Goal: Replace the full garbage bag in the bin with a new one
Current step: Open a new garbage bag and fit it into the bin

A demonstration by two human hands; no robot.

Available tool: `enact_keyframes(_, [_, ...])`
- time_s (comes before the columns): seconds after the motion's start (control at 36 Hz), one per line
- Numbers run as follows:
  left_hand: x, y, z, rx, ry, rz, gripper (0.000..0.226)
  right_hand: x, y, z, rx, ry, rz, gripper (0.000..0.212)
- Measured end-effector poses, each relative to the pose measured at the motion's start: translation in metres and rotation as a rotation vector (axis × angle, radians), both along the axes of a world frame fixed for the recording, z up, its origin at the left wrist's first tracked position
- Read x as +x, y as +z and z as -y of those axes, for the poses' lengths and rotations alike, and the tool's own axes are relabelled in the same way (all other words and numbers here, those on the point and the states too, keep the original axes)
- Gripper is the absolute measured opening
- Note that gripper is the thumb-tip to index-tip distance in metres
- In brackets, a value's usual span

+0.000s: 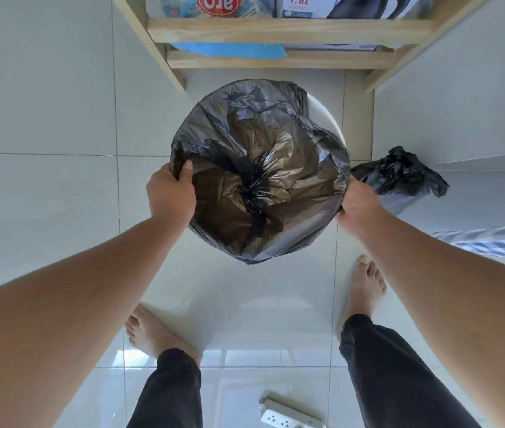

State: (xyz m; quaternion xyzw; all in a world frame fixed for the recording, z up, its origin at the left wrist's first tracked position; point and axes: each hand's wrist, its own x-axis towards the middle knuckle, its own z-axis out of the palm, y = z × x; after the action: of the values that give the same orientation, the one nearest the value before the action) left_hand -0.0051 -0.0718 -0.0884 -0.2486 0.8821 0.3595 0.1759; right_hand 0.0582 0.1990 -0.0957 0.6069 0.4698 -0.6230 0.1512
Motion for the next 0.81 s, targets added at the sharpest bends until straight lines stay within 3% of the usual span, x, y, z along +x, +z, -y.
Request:
enact_keyframes(0.14, [-0.001,0.000,0.002,-0.002,-0.013,0.011,0.035,-0.005,-0.007,-0.004,0.285,0.066,0.069,0.043])
enact_keyframes(0.19, [-0.004,0.001,0.001,0.003,-0.024,0.016,0.034,-0.006,0.000,-0.006,0.568,0.189,-0.008,0.031])
enact_keyframes(0.28, [-0.008,0.003,-0.001,0.011,-0.070,0.009,0.037,-0.009,0.019,-0.011,0.902,0.367,-0.273,0.013])
enact_keyframes(0.39, [-0.010,0.003,-0.004,-0.001,-0.122,0.002,0.039,-0.017,0.027,-0.012,0.964,0.861,-0.447,0.031])
enact_keyframes(0.5, [-0.011,0.005,-0.002,-0.004,-0.128,0.006,0.040,-0.020,0.023,-0.013,0.994,1.183,-0.342,0.039])
enact_keyframes(0.56, [-0.011,0.005,-0.002,-0.007,-0.131,0.009,0.040,-0.021,0.022,-0.013,0.932,1.147,-0.330,0.037])
enact_keyframes(0.64, [-0.009,0.006,-0.002,-0.011,-0.129,0.012,0.041,-0.027,0.025,-0.013,0.734,0.842,-0.337,0.036])
enact_keyframes(0.81, [-0.008,0.003,-0.003,-0.005,-0.117,0.007,0.040,-0.034,0.024,-0.020,0.559,0.409,-0.395,0.066])
